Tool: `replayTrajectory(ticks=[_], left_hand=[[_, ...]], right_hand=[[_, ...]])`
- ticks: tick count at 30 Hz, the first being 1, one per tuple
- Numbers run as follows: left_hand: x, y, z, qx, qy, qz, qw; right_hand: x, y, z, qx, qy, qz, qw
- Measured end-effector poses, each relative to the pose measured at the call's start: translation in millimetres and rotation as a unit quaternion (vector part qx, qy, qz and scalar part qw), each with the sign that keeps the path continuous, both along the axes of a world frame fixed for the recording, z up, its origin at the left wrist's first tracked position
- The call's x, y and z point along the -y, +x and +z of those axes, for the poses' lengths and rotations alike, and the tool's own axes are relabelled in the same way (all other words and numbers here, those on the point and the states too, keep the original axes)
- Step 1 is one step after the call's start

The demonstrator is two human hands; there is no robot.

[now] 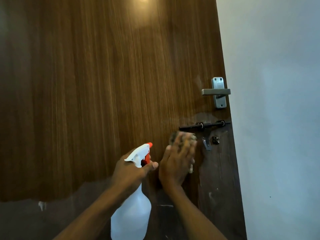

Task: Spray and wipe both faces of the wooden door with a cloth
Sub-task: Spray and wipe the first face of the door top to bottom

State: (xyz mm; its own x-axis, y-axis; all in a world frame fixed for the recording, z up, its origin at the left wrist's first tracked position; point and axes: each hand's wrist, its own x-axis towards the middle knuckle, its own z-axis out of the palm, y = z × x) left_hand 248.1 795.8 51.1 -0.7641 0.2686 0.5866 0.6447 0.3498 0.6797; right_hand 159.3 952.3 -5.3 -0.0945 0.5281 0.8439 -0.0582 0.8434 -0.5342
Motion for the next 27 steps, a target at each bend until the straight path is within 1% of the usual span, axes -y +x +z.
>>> replayTrajectory(ticks=[1, 2, 3, 4, 5, 7, 8, 10, 11, 14, 15, 16, 18, 20, 23, 24, 25, 26, 27], left_hand=[[-2.0, 1.0, 1.1, -0.01, -0.013, -0.01, 1.0], [-5.3, 2.9, 1.8, -0.021, -0.024, -0.02, 0.999], [-9.2, 6.8, 2.5, -0.024, -0.033, -0.027, 0.999], [-13.8, 9.6, 2.3, -0.029, -0.036, -0.032, 0.998], [-19.3, 11.8, 2.0, -0.031, -0.039, -0.037, 0.998], [-31.0, 15.3, 1.3, -0.027, -0.033, -0.042, 0.998], [-36.9, 16.3, 0.4, -0.027, -0.027, -0.042, 0.998], [-49.4, 15.0, -1.2, -0.015, -0.019, -0.032, 0.999], [-55.3, 14.0, -1.6, -0.002, -0.011, -0.025, 1.0], [-72.3, 10.0, -3.2, 0.026, 0.021, -0.025, 0.999], [-76.6, 9.3, -3.6, 0.032, 0.024, -0.034, 0.999], [-79.8, 8.0, -4.3, 0.031, 0.026, -0.042, 0.998], [-85.9, 9.7, -4.0, 0.023, 0.029, -0.056, 0.998], [-93.7, 10.8, -3.7, 0.01, 0.033, -0.061, 0.998], [-109.8, 11.4, -5.0, 0.001, 0.033, -0.064, 0.997], [-116.6, 12.5, -6.4, -0.004, 0.026, -0.066, 0.997], [-123.6, 13.4, -8.7, -0.008, 0.017, -0.067, 0.998], [-131.1, 13.5, -11.8, -0.014, 0.01, -0.067, 0.998], [-139.0, 13.3, -14.6, -0.018, 0.006, -0.061, 0.998]], right_hand=[[-3.2, -1.6, -15.2, 0.018, 0.112, -0.006, 0.994], [-16.4, -1.7, -31.2, 0.031, 0.216, -0.007, 0.976], [-35.0, 1.2, -44.0, 0.034, 0.281, -0.006, 0.959], [-53.4, 4.7, -55.3, 0.035, 0.296, -0.007, 0.954], [-68.5, 8.5, -65.4, 0.034, 0.271, -0.013, 0.962], [-81.4, 15.9, -78.5, 0.035, 0.161, -0.012, 0.986], [-79.9, 15.5, -84.3, 0.042, 0.112, -0.009, 0.993], [-72.1, 14.5, -92.0, 0.04, 0.062, 0.005, 0.997], [-71.9, 14.7, -96.0, 0.043, 0.067, 0.014, 0.997], [-98.4, 23.2, -111.3, 0.074, 0.169, 0.003, 0.983], [-111.4, 27.3, -116.9, 0.079, 0.18, -0.007, 0.98], [-123.5, 31.1, -121.2, 0.08, 0.156, -0.016, 0.984], [-145.2, 36.4, -122.0, 0.062, 0.039, -0.028, 0.997], [-159.5, 35.7, -109.0, 0.04, -0.056, -0.015, 0.997], [-161.7, 33.7, -80.2, 0.017, -0.112, 0.009, 0.994], [-162.1, 34.3, -75.9, 0.009, -0.096, 0.013, 0.995], [-165.0, 36.1, -77.7, 0.006, -0.044, 0.016, 0.999], [-171.9, 38.4, -85.1, 0.02, 0.046, 0.009, 0.999], [-185.1, 40.9, -95.2, 0.044, 0.15, 0.001, 0.988]])
